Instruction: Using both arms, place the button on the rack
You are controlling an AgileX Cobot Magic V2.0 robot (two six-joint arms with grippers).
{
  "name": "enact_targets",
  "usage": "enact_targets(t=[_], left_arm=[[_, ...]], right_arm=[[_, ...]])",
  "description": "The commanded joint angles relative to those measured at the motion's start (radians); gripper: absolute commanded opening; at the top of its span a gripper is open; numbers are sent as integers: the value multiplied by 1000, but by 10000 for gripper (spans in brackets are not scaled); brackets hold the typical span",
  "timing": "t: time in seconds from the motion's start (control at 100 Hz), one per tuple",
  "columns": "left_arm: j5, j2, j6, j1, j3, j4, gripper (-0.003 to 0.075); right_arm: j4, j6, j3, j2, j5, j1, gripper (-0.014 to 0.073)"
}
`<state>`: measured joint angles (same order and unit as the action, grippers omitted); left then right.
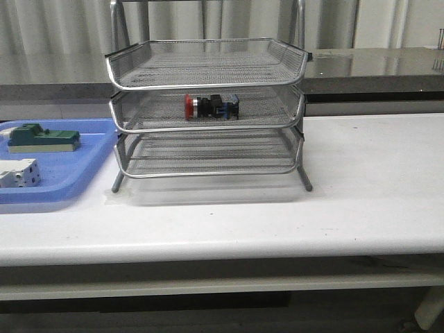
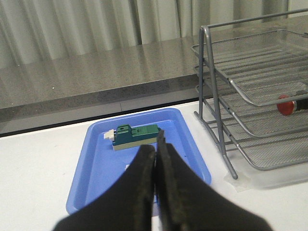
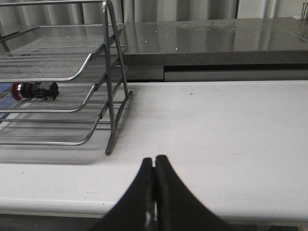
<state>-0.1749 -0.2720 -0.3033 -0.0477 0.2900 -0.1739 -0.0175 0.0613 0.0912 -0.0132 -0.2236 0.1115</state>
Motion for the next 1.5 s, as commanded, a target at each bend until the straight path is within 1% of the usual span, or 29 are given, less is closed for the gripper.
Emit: enact_targets(t=[0.0,0.3,1.49], left_arm=[[84,-7,8,3,28,-11,4],[84,-7,8,3,28,-11,4],[84,-7,8,3,28,-11,4]], right_arm=[[-6,-7,-7,42,113,-16,-67],[-6,-6,-103,44,285,-25,-67],[-6,-6,-103,44,284,-25,-67]])
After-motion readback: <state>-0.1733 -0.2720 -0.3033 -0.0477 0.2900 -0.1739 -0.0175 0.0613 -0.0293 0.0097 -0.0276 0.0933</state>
